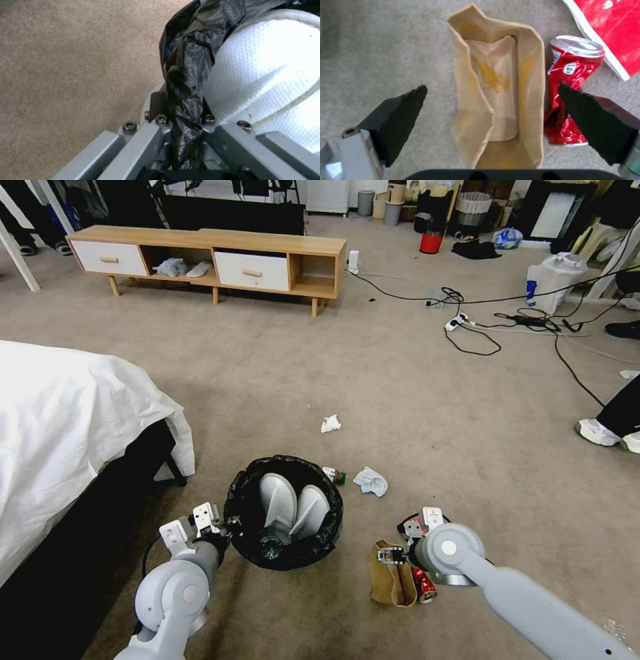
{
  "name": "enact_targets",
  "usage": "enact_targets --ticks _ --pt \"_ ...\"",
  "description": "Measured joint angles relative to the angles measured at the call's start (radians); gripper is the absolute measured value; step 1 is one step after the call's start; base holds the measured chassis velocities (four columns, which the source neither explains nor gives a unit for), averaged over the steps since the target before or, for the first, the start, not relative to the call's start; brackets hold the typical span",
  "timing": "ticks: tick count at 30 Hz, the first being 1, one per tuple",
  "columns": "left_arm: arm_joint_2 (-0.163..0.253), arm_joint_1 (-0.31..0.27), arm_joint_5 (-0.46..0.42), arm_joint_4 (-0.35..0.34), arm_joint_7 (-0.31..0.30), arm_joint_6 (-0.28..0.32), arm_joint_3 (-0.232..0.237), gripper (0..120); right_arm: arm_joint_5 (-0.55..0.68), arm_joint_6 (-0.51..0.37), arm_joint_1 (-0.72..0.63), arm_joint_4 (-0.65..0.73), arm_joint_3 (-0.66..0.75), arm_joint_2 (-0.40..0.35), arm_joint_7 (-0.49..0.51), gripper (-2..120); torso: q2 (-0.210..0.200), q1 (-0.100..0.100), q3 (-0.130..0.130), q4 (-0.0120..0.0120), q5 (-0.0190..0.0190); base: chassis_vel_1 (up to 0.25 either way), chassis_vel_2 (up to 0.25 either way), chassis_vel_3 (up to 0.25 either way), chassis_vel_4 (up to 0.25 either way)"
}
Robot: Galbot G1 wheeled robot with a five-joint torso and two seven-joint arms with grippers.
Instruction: Pick up the trash bin, then pick up the garbage from the floor and place it into the trash bin.
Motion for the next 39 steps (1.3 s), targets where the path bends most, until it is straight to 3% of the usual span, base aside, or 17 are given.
enact_targets --ticks 16,39 --pt "0.005 -0.019 -0.008 0.018 0.001 -0.001 0.01 2 -0.085 0.0 -0.035 -0.066 0.041 -0.006 -0.033 100 0.0 0.0 0.0 -0.0002 0.0 0.0 0.0 0.0 0.0" --pt "0.001 -0.001 -0.001 0.015 0.005 -0.005 0.002 2 -0.093 0.0 0.0 -0.081 0.002 0.026 -0.038 100 0.0 0.0 0.0 0.0 -0.0001 0.0 0.0 0.0 0.0"
